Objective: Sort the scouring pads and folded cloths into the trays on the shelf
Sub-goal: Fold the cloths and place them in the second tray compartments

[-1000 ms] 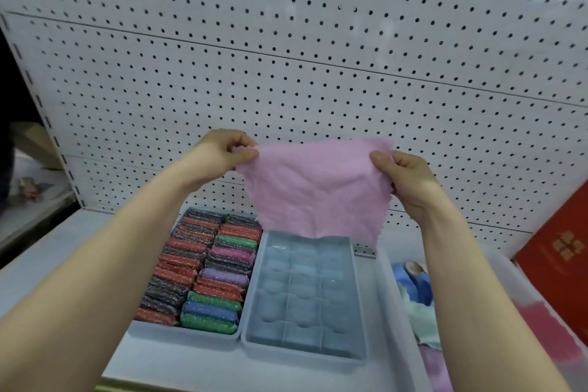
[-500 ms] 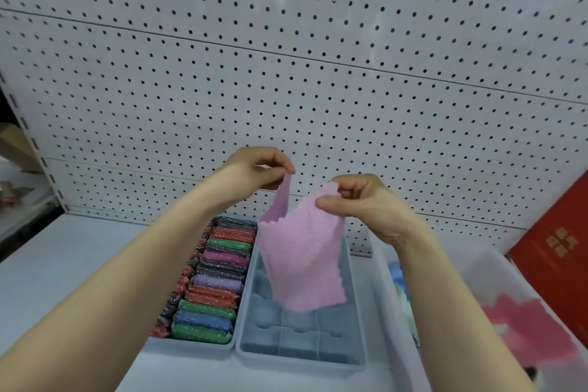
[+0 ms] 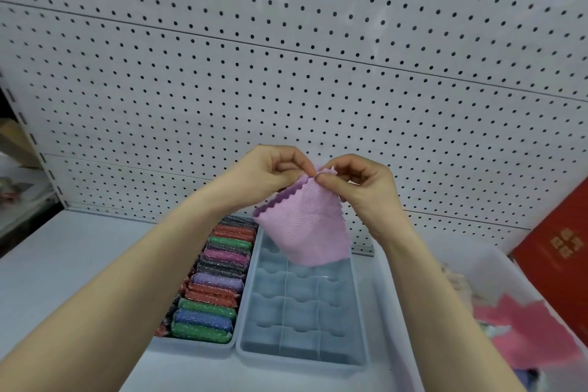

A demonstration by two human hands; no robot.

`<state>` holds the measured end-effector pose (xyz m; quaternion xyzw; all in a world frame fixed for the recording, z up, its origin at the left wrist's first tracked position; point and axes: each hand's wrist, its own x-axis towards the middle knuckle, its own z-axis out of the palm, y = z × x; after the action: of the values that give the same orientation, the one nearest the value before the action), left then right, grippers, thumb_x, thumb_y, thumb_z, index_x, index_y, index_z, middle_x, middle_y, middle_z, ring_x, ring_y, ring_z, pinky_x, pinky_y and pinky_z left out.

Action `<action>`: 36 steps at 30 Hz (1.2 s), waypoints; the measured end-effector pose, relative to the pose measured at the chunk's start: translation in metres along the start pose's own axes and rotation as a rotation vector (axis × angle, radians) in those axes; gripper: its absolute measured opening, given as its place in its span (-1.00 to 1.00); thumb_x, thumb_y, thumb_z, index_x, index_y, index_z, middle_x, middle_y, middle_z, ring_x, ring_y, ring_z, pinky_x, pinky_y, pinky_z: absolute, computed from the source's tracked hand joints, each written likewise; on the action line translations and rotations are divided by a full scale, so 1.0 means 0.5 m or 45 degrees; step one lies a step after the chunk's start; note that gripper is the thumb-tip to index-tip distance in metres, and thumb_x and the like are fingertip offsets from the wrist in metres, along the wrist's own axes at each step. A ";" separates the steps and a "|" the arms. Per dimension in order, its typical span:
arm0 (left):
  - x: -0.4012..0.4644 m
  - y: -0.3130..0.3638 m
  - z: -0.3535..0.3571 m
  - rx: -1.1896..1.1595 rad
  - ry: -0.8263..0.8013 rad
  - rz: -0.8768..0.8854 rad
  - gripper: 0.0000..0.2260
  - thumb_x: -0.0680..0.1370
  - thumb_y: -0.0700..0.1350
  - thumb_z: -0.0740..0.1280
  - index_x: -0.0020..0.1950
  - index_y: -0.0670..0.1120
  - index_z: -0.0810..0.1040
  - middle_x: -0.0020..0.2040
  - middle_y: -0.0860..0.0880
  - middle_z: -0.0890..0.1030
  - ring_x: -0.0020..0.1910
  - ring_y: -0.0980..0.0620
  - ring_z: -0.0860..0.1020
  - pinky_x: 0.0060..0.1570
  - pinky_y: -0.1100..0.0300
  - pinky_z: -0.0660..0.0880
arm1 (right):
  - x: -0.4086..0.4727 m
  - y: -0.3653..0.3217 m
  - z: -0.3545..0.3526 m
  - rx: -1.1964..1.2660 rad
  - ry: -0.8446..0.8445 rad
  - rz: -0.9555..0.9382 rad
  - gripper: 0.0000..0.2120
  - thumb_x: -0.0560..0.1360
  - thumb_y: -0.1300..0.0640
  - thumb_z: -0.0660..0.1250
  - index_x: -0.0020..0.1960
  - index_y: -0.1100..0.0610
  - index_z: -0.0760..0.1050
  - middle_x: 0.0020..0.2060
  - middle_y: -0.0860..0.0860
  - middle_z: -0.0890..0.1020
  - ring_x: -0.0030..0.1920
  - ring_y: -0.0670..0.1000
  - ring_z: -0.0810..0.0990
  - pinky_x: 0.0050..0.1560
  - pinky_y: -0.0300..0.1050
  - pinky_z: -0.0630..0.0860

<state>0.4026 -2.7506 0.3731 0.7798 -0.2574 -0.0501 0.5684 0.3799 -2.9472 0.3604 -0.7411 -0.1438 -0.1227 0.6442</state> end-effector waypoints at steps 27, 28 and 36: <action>-0.016 -0.008 -0.011 -0.309 0.420 -0.034 -0.91 0.43 -0.19 0.47 -0.09 -0.07 0.66 -0.18 0.04 0.71 -0.15 0.10 0.66 -0.08 0.24 0.58 | 0.020 -0.043 -0.079 -0.191 -0.103 0.151 -0.92 0.42 0.24 0.50 -0.18 0.17 0.61 -0.39 -0.10 0.61 -0.41 -0.13 0.46 -0.34 -0.30 0.42; -0.020 -0.002 -0.014 -0.400 0.375 -0.031 -0.89 0.40 -0.17 0.46 -0.09 -0.09 0.65 -0.19 0.02 0.71 -0.17 0.10 0.66 -0.10 0.24 0.59 | 0.016 -0.051 -0.087 -0.176 -0.147 0.151 -0.93 0.42 0.24 0.50 -0.17 0.18 0.61 -0.36 -0.05 0.63 -0.38 -0.09 0.48 -0.32 -0.29 0.44; 0.012 -0.019 0.022 -0.331 0.582 -0.211 -0.95 0.54 -0.22 0.39 -0.08 -0.10 0.63 -0.22 0.00 0.70 -0.20 -0.01 0.66 -0.17 0.22 0.63 | 0.058 -0.018 -0.072 -0.555 0.099 0.327 -0.73 0.36 0.05 0.54 -0.21 0.23 0.56 -0.38 0.12 0.59 -0.37 0.01 0.47 -0.27 -0.09 0.41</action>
<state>0.4071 -2.7604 0.3618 0.7099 -0.0492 0.0483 0.7010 0.4036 -2.9804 0.3843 -0.8694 0.0063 -0.0962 0.4846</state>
